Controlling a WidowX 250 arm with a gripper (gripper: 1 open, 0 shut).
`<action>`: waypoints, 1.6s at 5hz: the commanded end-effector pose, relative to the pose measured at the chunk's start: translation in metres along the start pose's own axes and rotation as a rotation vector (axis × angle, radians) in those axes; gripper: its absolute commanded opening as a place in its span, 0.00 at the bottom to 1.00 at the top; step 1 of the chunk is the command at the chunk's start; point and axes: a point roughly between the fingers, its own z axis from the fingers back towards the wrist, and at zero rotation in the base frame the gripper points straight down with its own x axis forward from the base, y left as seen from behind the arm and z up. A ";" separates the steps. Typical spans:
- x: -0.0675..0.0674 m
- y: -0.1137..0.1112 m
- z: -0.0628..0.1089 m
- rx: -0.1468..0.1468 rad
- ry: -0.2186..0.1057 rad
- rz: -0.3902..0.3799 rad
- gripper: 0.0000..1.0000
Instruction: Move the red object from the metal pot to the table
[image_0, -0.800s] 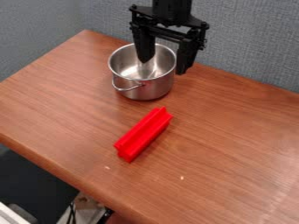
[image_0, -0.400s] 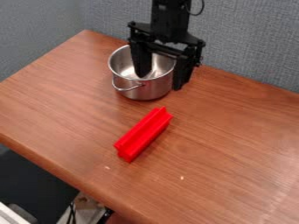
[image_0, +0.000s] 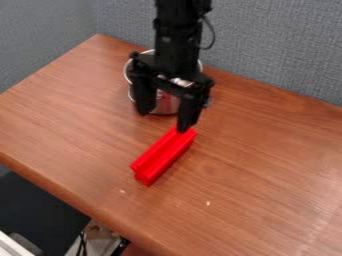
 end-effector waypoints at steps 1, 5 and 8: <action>-0.013 0.014 -0.001 0.031 -0.054 -0.019 1.00; -0.011 0.030 -0.045 0.082 -0.212 0.035 1.00; -0.007 0.025 -0.056 0.130 -0.229 0.062 1.00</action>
